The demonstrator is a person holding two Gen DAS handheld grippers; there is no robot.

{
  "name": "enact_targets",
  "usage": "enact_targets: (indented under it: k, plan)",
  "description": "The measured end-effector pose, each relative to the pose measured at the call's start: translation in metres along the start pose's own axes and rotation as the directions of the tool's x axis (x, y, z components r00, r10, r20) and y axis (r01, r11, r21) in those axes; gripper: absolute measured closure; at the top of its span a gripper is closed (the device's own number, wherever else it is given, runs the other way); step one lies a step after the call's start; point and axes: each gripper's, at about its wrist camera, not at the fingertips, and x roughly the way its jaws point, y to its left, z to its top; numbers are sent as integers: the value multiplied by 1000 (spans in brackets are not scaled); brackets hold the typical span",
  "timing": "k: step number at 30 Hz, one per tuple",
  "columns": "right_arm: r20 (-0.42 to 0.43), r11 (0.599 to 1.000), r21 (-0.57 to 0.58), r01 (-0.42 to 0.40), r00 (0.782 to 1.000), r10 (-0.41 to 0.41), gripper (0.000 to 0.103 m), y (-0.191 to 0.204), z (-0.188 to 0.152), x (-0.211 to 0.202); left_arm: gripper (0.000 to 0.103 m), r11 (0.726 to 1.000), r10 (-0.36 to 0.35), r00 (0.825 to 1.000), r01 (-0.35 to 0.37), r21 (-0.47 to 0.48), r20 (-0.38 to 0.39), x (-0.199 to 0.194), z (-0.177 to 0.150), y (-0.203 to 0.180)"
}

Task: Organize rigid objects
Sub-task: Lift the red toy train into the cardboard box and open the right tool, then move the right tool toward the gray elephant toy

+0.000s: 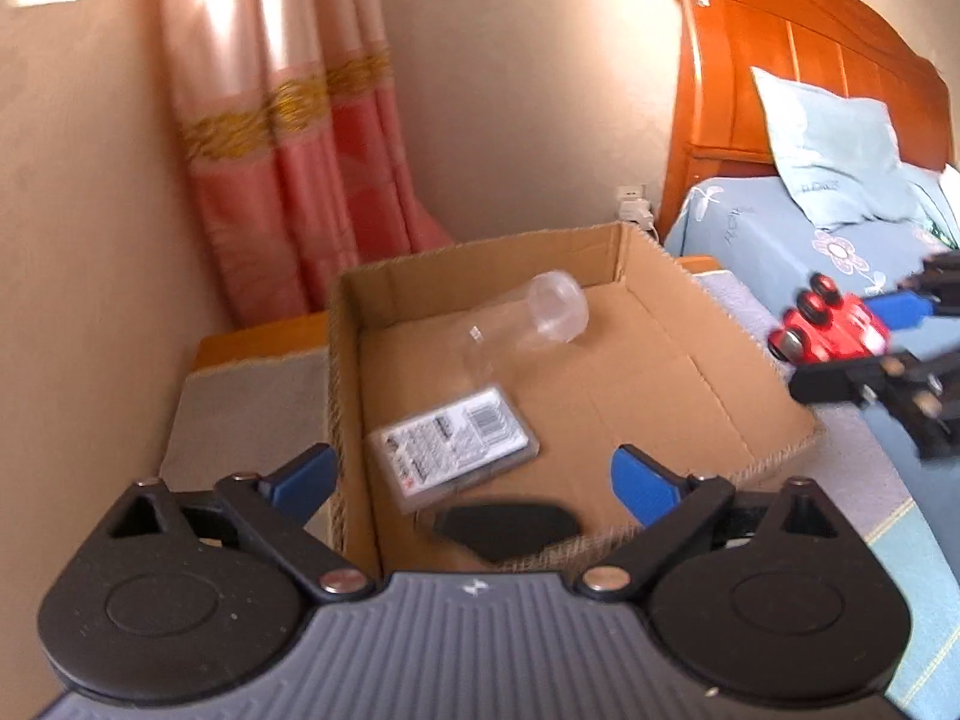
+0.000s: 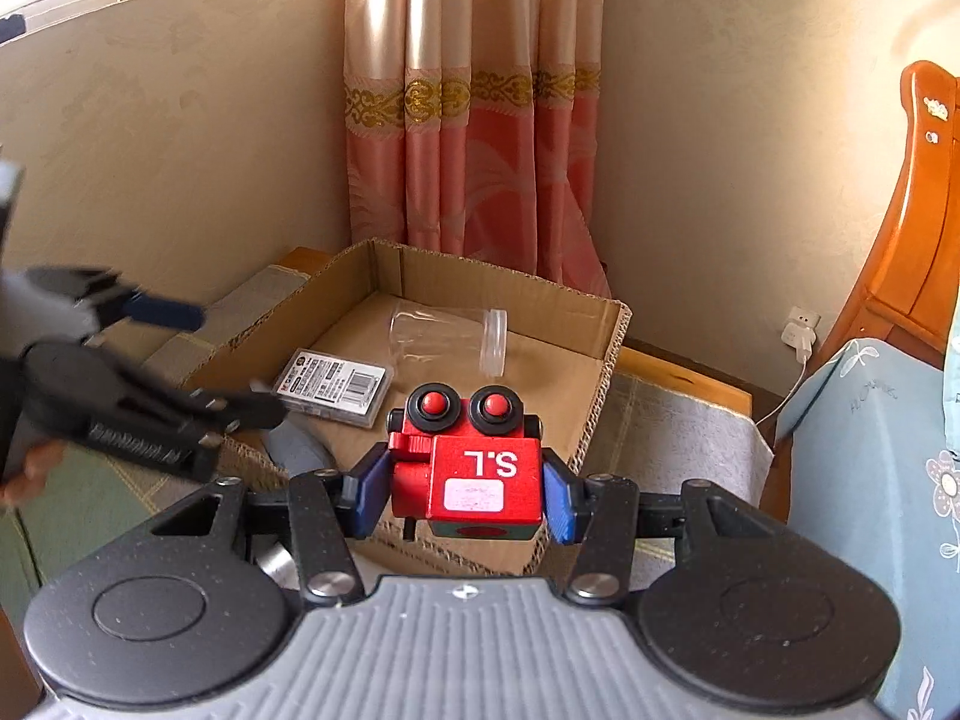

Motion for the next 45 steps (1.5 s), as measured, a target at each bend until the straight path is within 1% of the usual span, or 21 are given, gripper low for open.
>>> enact_targets:
  k: [3,5,7,9,11,13,15,16,18,23,26,31,34,38,45]
  plan:
    - [-18,1000,0,1,1000,-1,47,0,8,13,3,999,-9,1000,9,-48,4,-21,-20,5]
    - [-30,1000,-3,4,1000,-4,47,0,16,23,2,998,-3,1000,4,-71,10,-33,-34,7]
    - [-40,1000,7,13,999,-12,47,-2,25,36,2,996,18,1000,-17,-92,8,-41,-50,8]
    - [-55,1000,21,16,998,-15,47,-4,35,50,2,993,45,999,-47,-106,-22,-42,-64,10]
    - [-68,999,30,35,997,-33,46,-8,45,64,2,993,52,997,-57,-104,-54,-41,-75,12]
    - [-79,998,50,40,996,-36,38,-12,54,74,2,992,49,997,-56,-114,-66,-43,-82,15]
    - [-72,995,90,47,997,-41,9,-17,61,79,2,991,43,997,-51,-124,-67,-45,-86,18]
    - [-64,993,105,44,997,-38,5,-18,62,78,2,991,44,997,-52,-126,-66,-46,-86,19]
    - [-39,991,131,10,999,-5,4,-20,62,72,2,992,41,998,-48,-121,-56,-48,-87,19]
    - [-47,989,145,5,999,2,4,-15,55,57,2,993,12,999,-16,-117,-39,-48,-86,15]
    - [-40,987,161,8,999,-1,4,-13,51,46,2,994,-6,999,2,-110,-41,-49,-89,10]
    - [-20,980,200,-10,1000,14,4,-11,44,26,2,994,-12,999,7,-113,-48,-52,-96,8]
    - [-16,984,179,-11,1000,14,4,-3,37,14,2,993,-3,999,-4,-118,-54,-52,-99,10]
    - [-17,987,154,-34,999,37,4,11,23,0,2,993,-1,999,-5,-118,-54,-55,-103,11]
    - [-41,991,135,16,999,-10,2,32,-24,-14,2,994,-2,997,-6,-107,-78,-53,-113,10]
